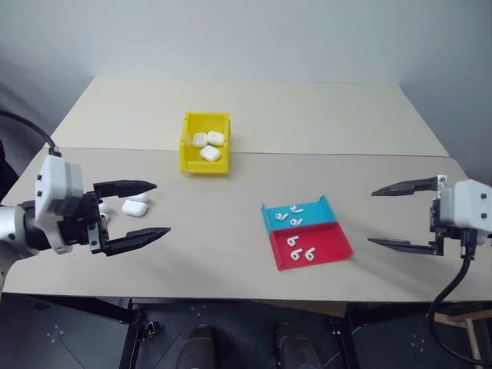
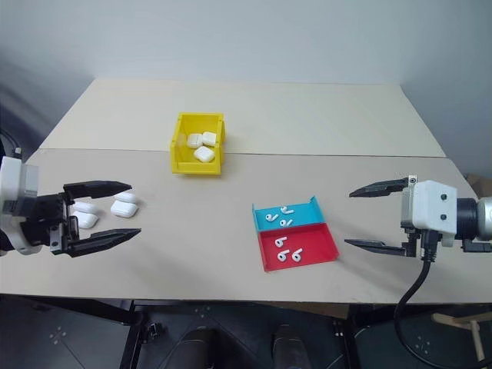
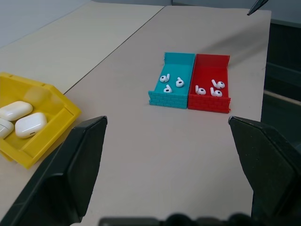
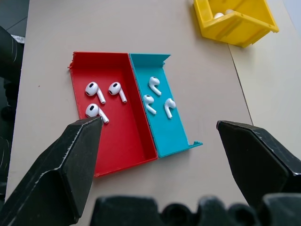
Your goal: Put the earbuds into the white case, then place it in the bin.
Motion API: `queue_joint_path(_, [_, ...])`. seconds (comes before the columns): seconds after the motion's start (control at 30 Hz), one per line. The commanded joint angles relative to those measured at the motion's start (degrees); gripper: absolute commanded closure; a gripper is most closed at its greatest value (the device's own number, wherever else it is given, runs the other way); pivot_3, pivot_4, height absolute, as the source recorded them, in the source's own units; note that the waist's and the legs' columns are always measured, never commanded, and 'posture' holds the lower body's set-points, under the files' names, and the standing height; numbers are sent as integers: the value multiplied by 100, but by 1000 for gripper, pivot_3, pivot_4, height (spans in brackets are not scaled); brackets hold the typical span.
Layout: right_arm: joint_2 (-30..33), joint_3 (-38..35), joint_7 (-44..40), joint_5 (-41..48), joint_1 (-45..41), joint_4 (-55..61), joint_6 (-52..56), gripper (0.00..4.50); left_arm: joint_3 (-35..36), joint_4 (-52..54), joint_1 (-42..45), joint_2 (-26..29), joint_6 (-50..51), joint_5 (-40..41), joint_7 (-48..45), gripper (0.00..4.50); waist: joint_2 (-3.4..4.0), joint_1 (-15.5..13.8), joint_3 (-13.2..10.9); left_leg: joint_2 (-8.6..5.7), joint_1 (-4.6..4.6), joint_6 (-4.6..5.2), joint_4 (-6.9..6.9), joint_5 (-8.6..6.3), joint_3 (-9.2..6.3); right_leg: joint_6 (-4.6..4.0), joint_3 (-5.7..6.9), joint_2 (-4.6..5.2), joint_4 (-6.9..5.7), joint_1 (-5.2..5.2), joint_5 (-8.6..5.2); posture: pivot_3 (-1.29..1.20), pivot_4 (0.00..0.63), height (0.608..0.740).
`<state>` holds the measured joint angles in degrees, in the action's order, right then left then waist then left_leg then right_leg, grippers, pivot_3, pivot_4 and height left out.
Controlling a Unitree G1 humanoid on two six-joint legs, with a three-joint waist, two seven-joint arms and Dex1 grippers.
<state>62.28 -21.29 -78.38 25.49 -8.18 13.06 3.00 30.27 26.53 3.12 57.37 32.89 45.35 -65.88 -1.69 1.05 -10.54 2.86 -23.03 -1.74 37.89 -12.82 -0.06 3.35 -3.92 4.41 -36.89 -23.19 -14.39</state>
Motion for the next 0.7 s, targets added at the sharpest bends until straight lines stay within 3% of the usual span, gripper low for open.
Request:
queue_joint_path(0.03, [42, -107, 113, -9, -116, 30, -136, 13, 26, 129, 21, 107, 18, 13, 83, 0, 0, 0, 0, 0, 0, 0, 0, 0, 0, 0, 0, 0, 0, 0, 0, 0, 150, 740])
queue_joint_path(0.43, [328, 107, -60, 44, -256, -82, 178, 13, 153, 836, -370, 123, 208, -547, 1028, 0, 0, 0, 0, 0, 0, 0, 0, 0, 0, 0, 0, 1, 1, 0, 0, 0, 150, 740])
queue_joint_path(0.63, [490, 98, -9, 256, -280, 49, 812, 13, 691, 1449, -868, 119, 1165, -160, 1641, 0, 0, 16, 0, 1, 1, 0, 0, 0, 0, 0, -1, 1, 0, 0, 0, 0, 150, 740])
queue_joint_path(0.7, [602, 127, -118, 217, -227, 71, 908, 13, 713, 1386, -826, 480, 2066, 35, 1957, 0, -1, 12, -1, 0, 5, 0, 0, 0, 0, -1, -1, 1, -7, 2, 0, 0, 150, 740])
